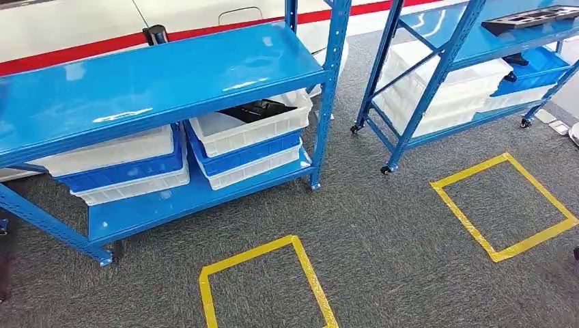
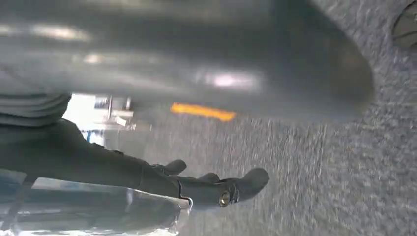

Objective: Take the parts from the cabinet and place them on the table.

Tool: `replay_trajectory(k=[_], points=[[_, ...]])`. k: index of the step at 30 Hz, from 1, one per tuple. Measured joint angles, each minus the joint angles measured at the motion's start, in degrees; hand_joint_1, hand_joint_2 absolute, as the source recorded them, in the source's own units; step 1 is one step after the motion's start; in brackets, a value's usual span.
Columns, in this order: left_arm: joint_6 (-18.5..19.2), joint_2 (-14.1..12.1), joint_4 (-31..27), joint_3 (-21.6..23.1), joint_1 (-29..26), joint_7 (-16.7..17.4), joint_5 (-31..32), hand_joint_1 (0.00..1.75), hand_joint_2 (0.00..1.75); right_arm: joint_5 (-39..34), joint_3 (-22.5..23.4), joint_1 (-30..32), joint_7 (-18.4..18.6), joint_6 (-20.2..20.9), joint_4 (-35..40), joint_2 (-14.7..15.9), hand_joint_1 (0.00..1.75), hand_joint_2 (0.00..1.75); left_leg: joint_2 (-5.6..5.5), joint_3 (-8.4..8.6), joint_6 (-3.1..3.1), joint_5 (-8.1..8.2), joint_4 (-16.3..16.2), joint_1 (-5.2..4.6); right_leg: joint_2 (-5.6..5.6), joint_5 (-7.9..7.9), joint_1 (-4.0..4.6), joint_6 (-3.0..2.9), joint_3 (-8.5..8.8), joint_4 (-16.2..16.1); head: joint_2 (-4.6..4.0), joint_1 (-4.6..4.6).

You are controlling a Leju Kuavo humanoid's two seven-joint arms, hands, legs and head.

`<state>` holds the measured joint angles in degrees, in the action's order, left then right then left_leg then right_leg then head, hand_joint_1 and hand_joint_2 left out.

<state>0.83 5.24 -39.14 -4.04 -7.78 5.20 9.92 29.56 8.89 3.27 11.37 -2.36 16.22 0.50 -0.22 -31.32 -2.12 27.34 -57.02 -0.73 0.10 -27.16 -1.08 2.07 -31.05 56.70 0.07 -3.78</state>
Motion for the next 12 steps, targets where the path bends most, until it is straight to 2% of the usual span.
replay_trajectory(k=[7,8,9,10,11,12], points=[[-0.52,-1.81,6.05,0.85,-0.35,-2.16,-4.31,0.00,1.75,-12.76,-3.43,1.91,0.00,0.92,2.25,-0.15,0.00,0.00,-0.01,0.02,-0.04,0.04,0.00,-0.01,0.00,-0.07,-0.02,0.12,0.03,0.00,0.00,0.00],[-0.52,-2.01,6.82,0.96,-0.36,-2.43,-4.85,0.00,0.00,-14.36,-3.82,2.16,0.00,1.05,2.54,-0.15,0.00,0.00,-0.01,0.02,-0.04,0.05,0.00,-0.01,0.00,-0.07,-0.02,0.12,0.03,0.00,0.00,0.00],[-0.57,-2.32,7.74,1.22,-0.38,-2.73,-5.46,0.00,0.00,-16.26,-4.28,2.43,0.00,1.31,2.91,-0.20,0.00,1.75,-0.01,0.02,0.01,0.08,0.00,-0.01,0.00,-0.08,-0.02,0.12,0.03,0.00,0.00,0.00],[-0.68,-2.66,8.73,1.53,-0.43,-3.14,-6.20,0.00,0.00,-18.45,-4.89,2.71,0.00,1.42,3.32,-0.22,0.00,1.75,-0.01,0.03,0.01,0.08,0.00,-0.01,0.00,-0.09,-0.02,0.12,0.03,0.00,0.00,0.00],[-0.70,-2.88,9.43,1.71,-0.45,-3.41,-6.75,0.00,0.00,-20.07,-5.22,2.95,0.00,1.49,3.60,-0.22,0.00,0.00,-0.01,0.03,0.02,0.09,0.00,-0.01,0.00,-0.09,-0.02,0.12,0.03,0.00,0.00,0.00],[-0.70,-3.12,10.24,1.83,-0.47,-3.73,-7.42,0.00,0.00,-21.99,-5.63,3.21,0.00,1.59,3.91,-0.24,0.00,0.00,-0.01,0.03,0.02,0.09,0.00,-0.01,0.00,-0.09,-0.02,0.12,0.03,0.00,0.00,0.00]])
